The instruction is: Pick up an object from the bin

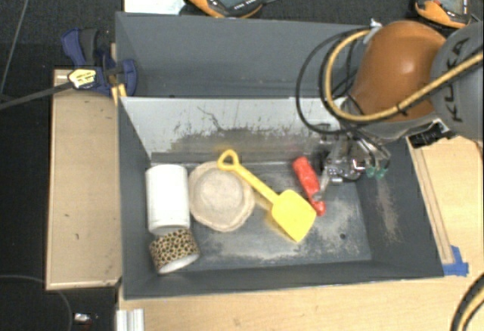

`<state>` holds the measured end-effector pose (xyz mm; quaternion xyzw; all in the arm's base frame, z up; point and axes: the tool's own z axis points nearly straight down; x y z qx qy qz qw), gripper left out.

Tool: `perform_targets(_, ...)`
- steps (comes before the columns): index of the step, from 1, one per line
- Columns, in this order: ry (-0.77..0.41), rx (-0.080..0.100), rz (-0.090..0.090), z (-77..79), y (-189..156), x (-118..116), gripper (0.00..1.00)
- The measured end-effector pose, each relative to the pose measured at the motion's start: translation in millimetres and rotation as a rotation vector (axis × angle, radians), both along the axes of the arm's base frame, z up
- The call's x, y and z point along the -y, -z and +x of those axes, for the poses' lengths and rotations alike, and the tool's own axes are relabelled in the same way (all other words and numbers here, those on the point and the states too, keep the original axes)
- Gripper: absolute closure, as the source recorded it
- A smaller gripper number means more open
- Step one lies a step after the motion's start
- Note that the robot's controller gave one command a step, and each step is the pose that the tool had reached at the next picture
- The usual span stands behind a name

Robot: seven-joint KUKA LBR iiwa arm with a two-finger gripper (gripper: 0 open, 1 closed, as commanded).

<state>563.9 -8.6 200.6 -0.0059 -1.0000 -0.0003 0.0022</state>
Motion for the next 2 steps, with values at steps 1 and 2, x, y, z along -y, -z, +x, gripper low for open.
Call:
perform_targets(1,0.000,0.008,0.000,1.6,-4.1,0.0,0.00)
perform_targets(2,-0.030,0.002,0.001,-43.8,132.5,-35.4,0.00)
